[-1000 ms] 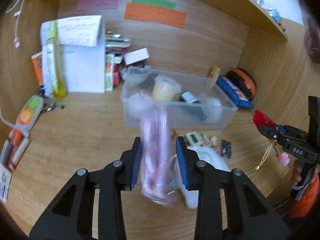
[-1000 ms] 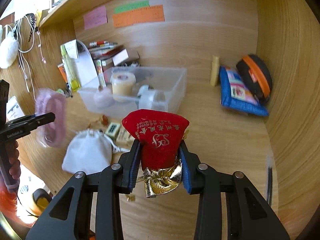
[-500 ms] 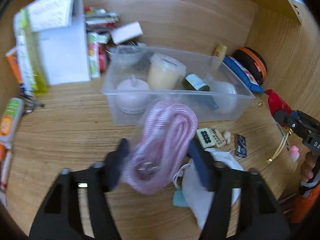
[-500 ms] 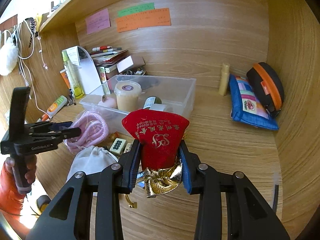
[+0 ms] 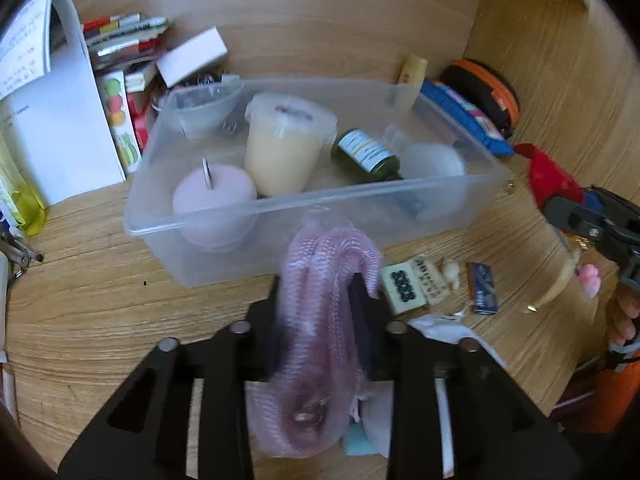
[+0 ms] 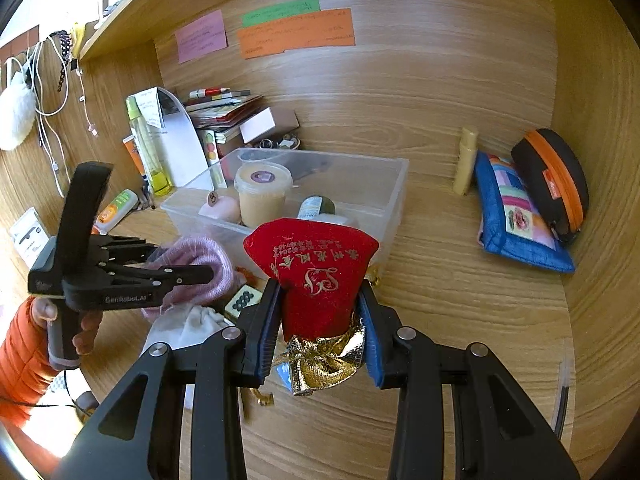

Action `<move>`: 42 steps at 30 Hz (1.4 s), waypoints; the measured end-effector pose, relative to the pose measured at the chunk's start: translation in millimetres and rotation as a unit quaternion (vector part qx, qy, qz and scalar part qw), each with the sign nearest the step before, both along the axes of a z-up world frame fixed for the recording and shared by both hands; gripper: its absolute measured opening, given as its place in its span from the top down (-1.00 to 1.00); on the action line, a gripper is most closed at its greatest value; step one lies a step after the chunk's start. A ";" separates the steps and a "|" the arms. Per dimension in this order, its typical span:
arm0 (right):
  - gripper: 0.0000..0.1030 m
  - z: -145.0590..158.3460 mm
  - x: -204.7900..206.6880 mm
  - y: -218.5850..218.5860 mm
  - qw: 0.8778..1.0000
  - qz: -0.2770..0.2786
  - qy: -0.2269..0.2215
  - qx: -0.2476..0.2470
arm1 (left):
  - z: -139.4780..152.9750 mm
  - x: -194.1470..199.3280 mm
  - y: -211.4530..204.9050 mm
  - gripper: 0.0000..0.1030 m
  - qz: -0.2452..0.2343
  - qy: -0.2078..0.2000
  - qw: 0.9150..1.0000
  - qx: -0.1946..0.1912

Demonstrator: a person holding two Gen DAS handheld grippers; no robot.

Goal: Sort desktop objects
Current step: 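Lift the pink rope bag and red-gold pouch and carry them toward the clear box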

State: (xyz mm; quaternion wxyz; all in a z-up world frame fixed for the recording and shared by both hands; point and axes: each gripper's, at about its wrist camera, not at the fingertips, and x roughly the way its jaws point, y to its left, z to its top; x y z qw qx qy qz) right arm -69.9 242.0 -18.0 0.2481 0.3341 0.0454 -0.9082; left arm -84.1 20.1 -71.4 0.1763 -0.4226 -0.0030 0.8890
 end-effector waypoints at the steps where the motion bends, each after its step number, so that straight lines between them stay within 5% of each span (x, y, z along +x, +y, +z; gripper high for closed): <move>1: 0.36 2.1 -0.8 -1.3 1.000 0.000 0.003 0.000 | 3.9 3.5 -1.1 0.60 0.002 0.005 1.000 0.003; 16: 0.36 31.3 -26.1 -29.3 0.999 0.004 0.034 0.001 | 66.7 34.0 -19.3 0.67 0.042 0.097 0.994 0.019; 27: 0.36 35.5 -71.6 -47.9 1.000 -0.004 0.023 -0.006 | 111.9 3.8 -27.8 0.67 0.071 0.136 0.988 0.008; 42: 0.35 3.9 -124.5 -58.8 1.000 -0.027 -0.014 0.002 | 75.1 -71.3 -32.7 0.67 0.110 0.080 0.991 0.005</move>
